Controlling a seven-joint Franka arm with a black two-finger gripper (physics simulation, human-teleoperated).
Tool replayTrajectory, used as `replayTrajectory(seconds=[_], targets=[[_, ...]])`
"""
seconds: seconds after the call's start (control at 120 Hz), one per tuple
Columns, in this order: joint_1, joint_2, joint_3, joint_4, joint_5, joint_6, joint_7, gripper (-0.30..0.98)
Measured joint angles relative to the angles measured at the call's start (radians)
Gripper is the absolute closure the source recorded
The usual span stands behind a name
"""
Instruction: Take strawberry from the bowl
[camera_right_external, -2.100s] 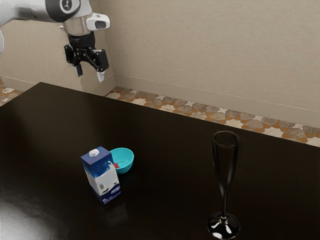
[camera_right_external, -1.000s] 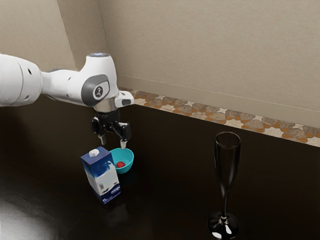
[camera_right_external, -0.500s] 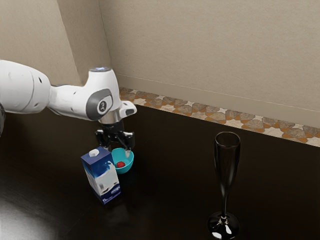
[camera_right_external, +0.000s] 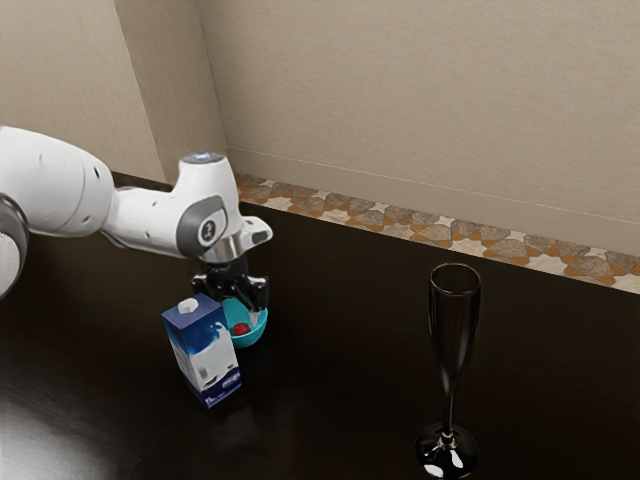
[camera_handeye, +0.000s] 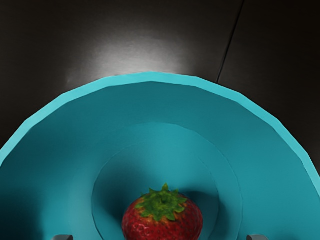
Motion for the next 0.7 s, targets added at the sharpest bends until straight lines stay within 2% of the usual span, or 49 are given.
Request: replayTrajectory(seconds=[0.408, 0.7], targets=[[0.002, 0.029, 0.000, 0.006, -0.004, 0.022, -0.022, 0.35], [0.003, 0.044, 0.000, 0.015, -0.008, 0.026, -0.030, 0.38]])
